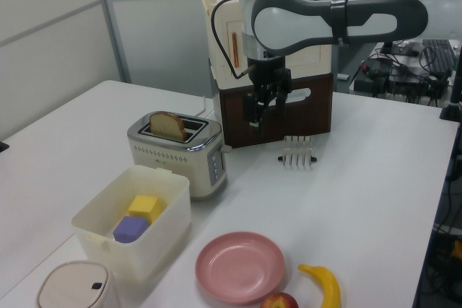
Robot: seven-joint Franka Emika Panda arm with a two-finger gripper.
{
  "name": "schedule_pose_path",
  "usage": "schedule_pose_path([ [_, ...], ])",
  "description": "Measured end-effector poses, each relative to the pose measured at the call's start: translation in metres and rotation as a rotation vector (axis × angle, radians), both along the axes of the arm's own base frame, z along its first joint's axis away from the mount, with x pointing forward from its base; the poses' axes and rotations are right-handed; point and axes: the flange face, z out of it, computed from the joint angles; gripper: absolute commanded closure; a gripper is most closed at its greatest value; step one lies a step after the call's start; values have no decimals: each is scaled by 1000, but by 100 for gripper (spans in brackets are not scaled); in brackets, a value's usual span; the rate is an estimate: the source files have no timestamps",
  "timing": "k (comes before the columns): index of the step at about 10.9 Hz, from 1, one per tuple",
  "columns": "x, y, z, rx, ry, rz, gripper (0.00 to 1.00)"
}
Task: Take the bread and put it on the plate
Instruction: 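Move the gripper down over the toaster to the bread slice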
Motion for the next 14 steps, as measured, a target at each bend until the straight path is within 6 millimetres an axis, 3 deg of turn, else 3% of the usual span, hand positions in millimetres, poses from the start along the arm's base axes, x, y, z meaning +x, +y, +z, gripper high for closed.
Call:
schedule_pose_path([
  [4,4,0,-4,-2,-2,9,0],
  [7,19,1,-15,-11,-44,12,0],
  [11,53,2,-27,-28,-200,22,0],
  [14,89,6,-51,-48,-364,42,0],
])
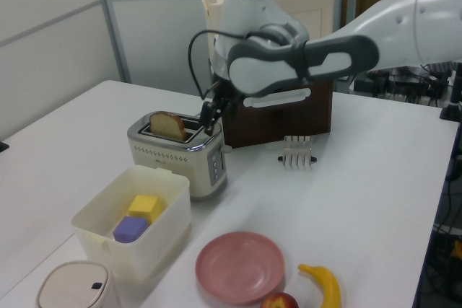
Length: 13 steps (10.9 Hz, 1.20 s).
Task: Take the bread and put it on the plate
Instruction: 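Move the gripper down over the toaster to the bread slice, then grasp the brown bread slice in the toaster slot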
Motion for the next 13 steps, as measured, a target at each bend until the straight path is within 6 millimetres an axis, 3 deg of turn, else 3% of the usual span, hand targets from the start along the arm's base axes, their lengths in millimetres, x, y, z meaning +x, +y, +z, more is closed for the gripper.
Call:
schedule_pose_path([
  [3,28,5,-33,-19,-98,18,3],
  [5,45,9,-43,-22,-169,14,11],
  [6,53,9,-46,-25,-200,14,24],
  [9,72,3,-56,-39,-276,14,30],
  [12,81,0,-75,-48,-314,19,56],
  [13,83,0,-77,-49,-328,21,77],
])
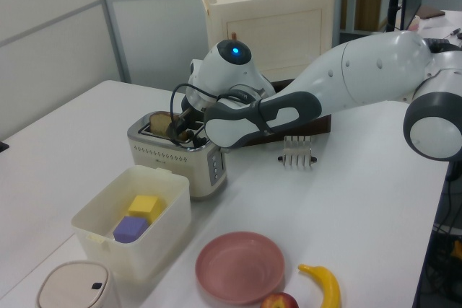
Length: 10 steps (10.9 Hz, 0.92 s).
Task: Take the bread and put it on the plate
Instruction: 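Grasp the brown bread slice in the toaster slot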
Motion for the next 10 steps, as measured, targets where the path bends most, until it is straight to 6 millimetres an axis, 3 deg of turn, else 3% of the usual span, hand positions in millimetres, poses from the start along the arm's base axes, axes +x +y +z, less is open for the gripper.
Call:
schedule_pose_path([
  [1,1,3,2,0,-8,5,88],
  [5,2,0,9,0,-22,1,91],
  [8,1,-3,38,1,-67,-2,91],
  [10,-7,-8,73,6,-116,-7,91],
])
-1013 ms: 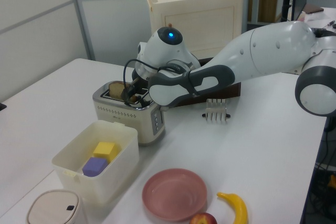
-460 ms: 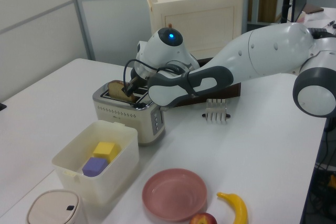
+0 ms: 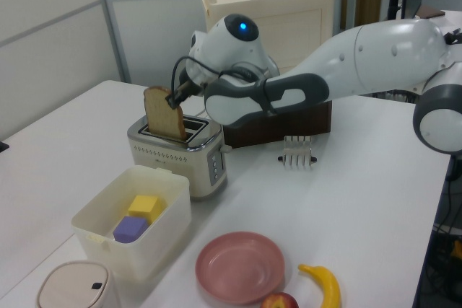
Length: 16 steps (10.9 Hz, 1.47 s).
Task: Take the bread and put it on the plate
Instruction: 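Grasp the brown bread slice in the toaster slot, then lift the bread slice up out of the toaster, then carry the bread slice over to the pink plate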
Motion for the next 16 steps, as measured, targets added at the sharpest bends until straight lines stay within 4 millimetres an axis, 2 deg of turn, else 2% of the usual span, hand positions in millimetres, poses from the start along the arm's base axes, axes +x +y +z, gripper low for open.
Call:
schedule_pose_path([
  [3,-14,-2,49,9,-68,0,91],
  [6,-24,0,61,41,2,-24,91],
  [8,-41,8,75,60,119,-29,90],
  [9,-54,19,79,67,202,-22,91],
  [11,-79,49,69,67,408,8,90],
  [16,-123,132,13,-26,830,166,90],
])
